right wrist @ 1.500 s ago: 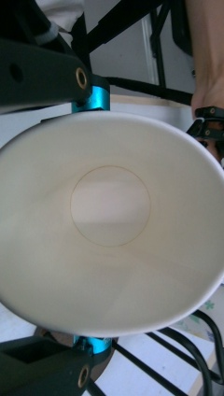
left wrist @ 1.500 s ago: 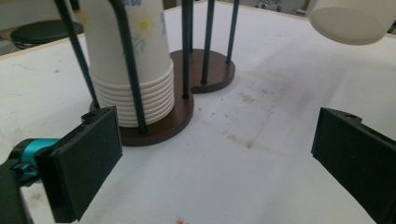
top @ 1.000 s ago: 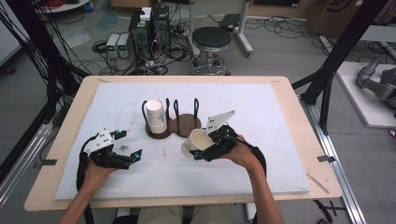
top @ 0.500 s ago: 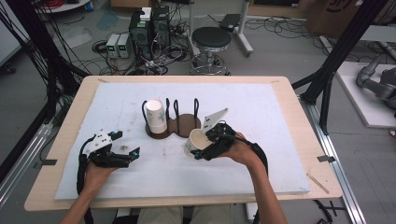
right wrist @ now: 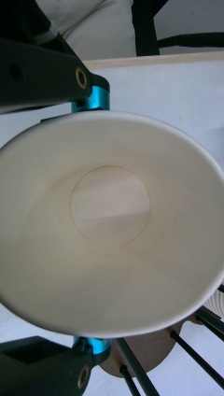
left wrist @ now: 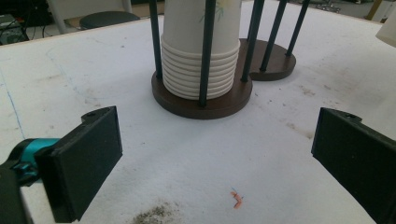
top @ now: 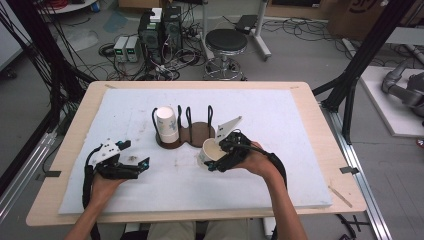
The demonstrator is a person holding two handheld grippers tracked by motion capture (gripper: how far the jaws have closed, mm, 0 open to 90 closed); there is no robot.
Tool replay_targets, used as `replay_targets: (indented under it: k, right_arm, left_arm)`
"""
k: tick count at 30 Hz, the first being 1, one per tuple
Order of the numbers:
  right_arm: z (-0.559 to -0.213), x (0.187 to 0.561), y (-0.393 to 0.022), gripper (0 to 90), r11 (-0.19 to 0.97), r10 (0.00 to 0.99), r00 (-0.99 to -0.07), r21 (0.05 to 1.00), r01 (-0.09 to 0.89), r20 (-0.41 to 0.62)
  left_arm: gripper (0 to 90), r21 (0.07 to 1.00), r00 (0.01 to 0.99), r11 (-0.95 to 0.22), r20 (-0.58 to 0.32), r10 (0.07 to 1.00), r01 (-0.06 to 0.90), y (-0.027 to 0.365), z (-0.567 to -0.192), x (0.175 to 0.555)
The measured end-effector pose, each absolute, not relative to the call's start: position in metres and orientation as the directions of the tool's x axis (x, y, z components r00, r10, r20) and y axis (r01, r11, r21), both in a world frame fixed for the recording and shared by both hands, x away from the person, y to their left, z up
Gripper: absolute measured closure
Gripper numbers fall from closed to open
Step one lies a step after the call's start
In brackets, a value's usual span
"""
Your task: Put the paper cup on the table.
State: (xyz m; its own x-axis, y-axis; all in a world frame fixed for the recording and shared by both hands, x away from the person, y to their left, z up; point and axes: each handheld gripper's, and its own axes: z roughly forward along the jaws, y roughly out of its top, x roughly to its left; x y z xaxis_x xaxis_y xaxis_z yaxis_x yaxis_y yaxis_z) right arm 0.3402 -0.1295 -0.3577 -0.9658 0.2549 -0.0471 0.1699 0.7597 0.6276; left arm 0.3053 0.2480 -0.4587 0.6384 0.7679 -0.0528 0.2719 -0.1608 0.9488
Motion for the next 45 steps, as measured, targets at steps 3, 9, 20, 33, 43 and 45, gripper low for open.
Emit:
replay_targets:
  k: [3,9,20,33,43,45]
  right_arm:
    - [-0.358,0.34,-0.129,31.8,0.762,0.257,-0.965,0.624,0.171,-0.049]
    - [-0.358,0.341,-0.129,31.8,0.764,0.257,-0.965,0.621,0.174,-0.046]
    - [-0.36,0.344,-0.121,31.8,0.777,0.256,-0.966,0.603,0.179,-0.043]
    - [-0.367,0.351,-0.109,31.8,0.816,0.268,-0.962,0.545,0.195,-0.057]
    - [-0.378,0.355,-0.093,31.4,0.851,0.27,-0.961,0.483,0.209,-0.061]
    - [-0.379,0.355,-0.09,31.4,0.856,0.27,-0.961,0.473,0.208,-0.066]
  left_arm:
    - [1.8,0.949,0.638,-0.158,-0.055,0.768,0.272,0.248,-0.459,0.305]
    - [1.8,0.949,0.636,-0.167,-0.044,0.77,0.268,0.248,-0.459,0.305]
    - [1.8,0.949,0.639,-0.172,-0.039,0.768,0.265,0.247,-0.459,0.305]
    - [1.8,0.949,0.64,-0.174,-0.036,0.767,0.262,0.247,-0.459,0.304]
    - [1.8,0.949,0.647,-0.18,-0.031,0.762,0.258,0.247,-0.459,0.304]
    - [1.8,0.949,0.646,-0.179,-0.033,0.763,0.259,0.247,-0.459,0.304]
